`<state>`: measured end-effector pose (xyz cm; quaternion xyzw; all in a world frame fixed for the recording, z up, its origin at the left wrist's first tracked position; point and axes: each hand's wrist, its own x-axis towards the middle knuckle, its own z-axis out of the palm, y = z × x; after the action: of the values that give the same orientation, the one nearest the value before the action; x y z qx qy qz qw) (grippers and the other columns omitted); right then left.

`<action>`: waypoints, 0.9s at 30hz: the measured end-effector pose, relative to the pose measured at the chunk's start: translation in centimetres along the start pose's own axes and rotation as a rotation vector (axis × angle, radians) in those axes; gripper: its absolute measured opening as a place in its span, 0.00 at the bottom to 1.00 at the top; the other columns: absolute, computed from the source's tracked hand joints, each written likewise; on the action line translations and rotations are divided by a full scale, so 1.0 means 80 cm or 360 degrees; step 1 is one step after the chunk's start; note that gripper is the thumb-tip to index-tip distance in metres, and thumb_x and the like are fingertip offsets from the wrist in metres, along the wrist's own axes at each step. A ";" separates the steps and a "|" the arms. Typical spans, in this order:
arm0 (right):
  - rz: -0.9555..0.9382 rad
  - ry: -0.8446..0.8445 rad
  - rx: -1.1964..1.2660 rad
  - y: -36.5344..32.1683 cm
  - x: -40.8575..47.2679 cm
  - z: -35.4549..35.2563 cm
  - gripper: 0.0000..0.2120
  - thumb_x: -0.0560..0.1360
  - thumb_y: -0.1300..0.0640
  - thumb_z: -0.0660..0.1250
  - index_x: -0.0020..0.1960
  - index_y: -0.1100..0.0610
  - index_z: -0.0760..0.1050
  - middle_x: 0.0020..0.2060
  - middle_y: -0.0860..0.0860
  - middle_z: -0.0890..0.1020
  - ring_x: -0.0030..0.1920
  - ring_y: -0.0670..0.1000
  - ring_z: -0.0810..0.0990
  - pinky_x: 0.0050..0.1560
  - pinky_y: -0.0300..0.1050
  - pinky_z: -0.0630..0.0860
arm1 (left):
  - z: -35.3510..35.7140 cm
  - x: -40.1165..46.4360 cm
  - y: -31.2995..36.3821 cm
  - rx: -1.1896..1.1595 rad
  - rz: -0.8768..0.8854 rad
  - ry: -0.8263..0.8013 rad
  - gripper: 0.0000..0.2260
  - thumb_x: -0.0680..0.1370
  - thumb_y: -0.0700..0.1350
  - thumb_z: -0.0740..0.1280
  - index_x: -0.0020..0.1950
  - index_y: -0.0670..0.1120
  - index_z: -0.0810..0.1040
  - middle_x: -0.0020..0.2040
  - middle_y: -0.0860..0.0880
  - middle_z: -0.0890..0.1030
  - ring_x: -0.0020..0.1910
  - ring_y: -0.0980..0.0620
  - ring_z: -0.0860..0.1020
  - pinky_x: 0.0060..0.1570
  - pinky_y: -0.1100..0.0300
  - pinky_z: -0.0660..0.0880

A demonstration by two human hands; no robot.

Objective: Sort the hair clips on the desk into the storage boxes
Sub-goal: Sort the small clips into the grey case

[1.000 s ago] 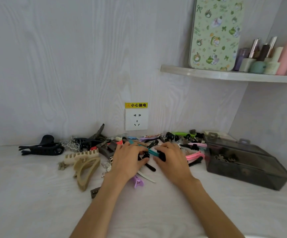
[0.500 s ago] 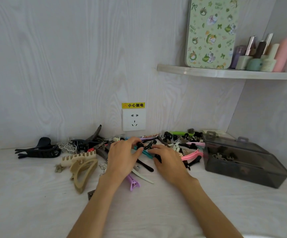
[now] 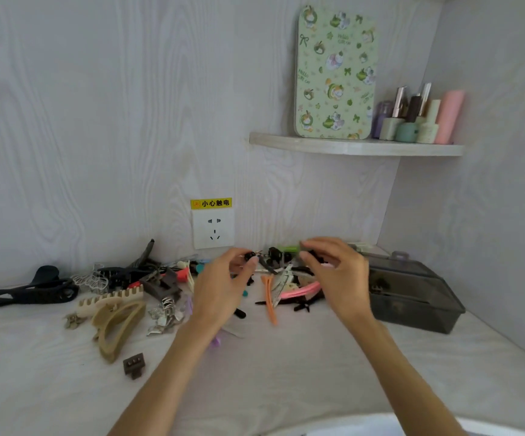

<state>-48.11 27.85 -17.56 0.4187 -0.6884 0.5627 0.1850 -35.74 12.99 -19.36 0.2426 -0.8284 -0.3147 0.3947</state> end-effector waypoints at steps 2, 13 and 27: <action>0.0007 0.0178 -0.0145 0.016 0.006 -0.047 0.07 0.68 0.58 0.74 0.46 0.54 0.83 0.44 0.46 0.83 0.44 0.42 0.81 0.48 0.32 0.77 | 0.028 -0.002 0.034 -0.0083 0.0113 -0.0101 0.12 0.75 0.57 0.64 0.54 0.53 0.79 0.40 0.61 0.80 0.40 0.65 0.77 0.39 0.71 0.72; 0.0246 -0.0069 -0.0690 0.067 0.004 -0.133 0.06 0.69 0.55 0.74 0.44 0.56 0.83 0.38 0.50 0.85 0.38 0.47 0.82 0.44 0.46 0.81 | 0.138 -0.004 0.116 -0.0001 0.0411 -0.0623 0.20 0.76 0.55 0.64 0.67 0.53 0.71 0.53 0.56 0.82 0.57 0.53 0.74 0.60 0.51 0.71; 0.0222 -0.0611 -0.0579 -0.001 0.031 -0.020 0.11 0.76 0.63 0.64 0.55 0.55 0.80 0.48 0.48 0.84 0.45 0.44 0.79 0.52 0.36 0.75 | 0.039 0.023 -0.027 0.0662 0.0051 -0.0370 0.15 0.78 0.39 0.63 0.63 0.51 0.77 0.60 0.49 0.79 0.60 0.49 0.74 0.55 0.52 0.76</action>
<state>-49.83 28.44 -15.27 0.4291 -0.8278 0.3514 0.0841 -38.94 11.36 -21.53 0.2676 -0.9190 -0.1568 0.2433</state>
